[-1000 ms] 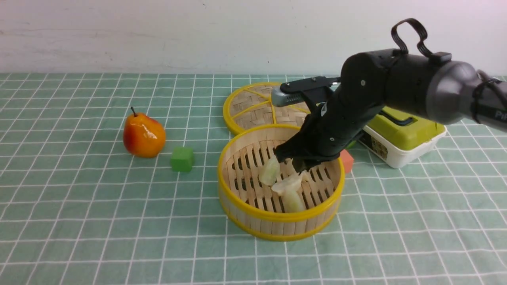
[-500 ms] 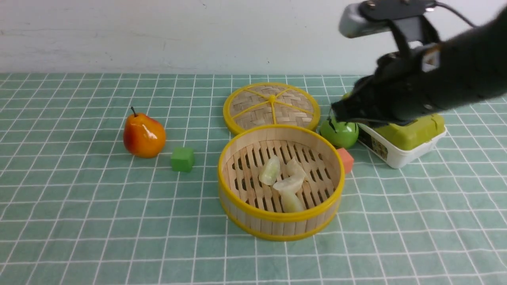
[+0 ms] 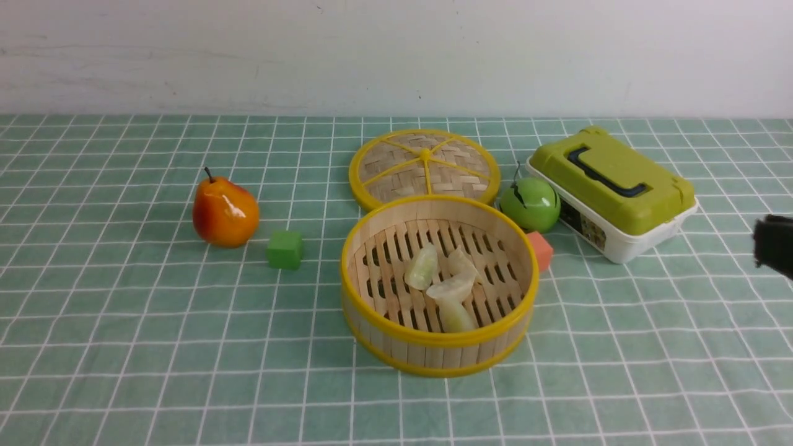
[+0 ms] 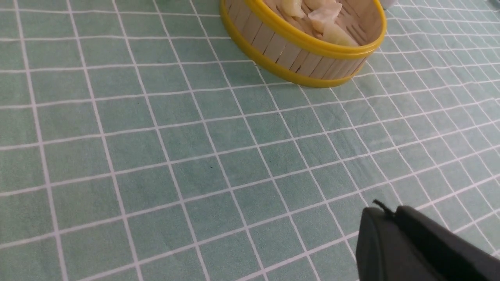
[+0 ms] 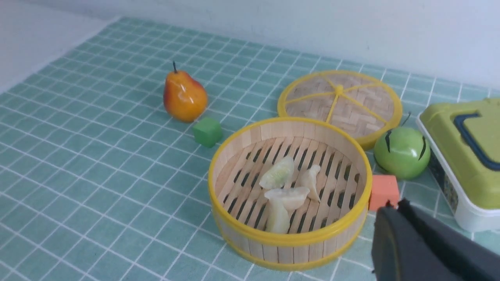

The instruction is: Put the dumplings into the steamer on the table with the blue tablecloth.

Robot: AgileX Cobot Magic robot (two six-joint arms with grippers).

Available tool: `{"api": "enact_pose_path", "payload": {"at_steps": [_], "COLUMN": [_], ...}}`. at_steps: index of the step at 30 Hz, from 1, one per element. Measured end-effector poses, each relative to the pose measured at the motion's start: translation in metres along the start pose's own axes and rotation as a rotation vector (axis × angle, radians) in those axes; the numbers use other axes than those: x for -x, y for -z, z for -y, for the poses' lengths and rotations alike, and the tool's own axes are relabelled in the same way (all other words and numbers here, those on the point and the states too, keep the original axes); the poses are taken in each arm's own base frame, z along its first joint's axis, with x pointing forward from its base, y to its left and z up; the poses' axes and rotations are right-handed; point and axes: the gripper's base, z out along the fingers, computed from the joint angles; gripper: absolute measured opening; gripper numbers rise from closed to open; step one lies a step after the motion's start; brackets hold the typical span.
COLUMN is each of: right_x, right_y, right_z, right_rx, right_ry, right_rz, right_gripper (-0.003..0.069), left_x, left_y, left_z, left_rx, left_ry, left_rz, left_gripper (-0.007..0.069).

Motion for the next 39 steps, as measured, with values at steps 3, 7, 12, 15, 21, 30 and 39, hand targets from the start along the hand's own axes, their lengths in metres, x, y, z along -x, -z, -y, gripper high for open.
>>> {"api": "enact_pose_path", "payload": {"at_steps": [3,7,12,15,21,30,39], "right_x": [-0.002,-0.002,-0.002,-0.003,-0.018,-0.120,-0.192], "right_y": [0.019,0.038,0.046,0.046,0.037,0.023,0.023], "right_z": [-0.001,-0.002,-0.003,-0.003,0.003,0.039,0.053], "right_rx": [0.003,0.011,0.014,0.013,-0.022,-0.330,-0.506], "right_ry": [0.012,0.018,0.022,0.022,0.050,-0.019,-0.125], "right_rz": [0.060,0.121,0.149,0.146,0.139,0.169,0.148], "right_gripper": [-0.0018,-0.0016,-0.0014,-0.0011,-0.0011,-0.0010,-0.0010], "left_x": [0.000,0.000,0.000,0.000,0.000,0.000,0.000], "left_y": [0.000,0.000,0.000,0.000,0.000,0.000,0.000], "left_z": [0.000,0.000,0.000,0.000,0.000,0.000,0.000], "left_rx": [0.000,-0.001,-0.001,-0.001,-0.001,-0.001,-0.001], "left_ry": [0.000,0.000,0.000,0.000,0.000,0.000,0.000], "left_rz": [0.000,0.001,0.002,0.002,0.002,0.002,0.002], "left_gripper": [0.0037,0.0039,0.0039,0.0041,0.0050,0.0057,0.0059]}}
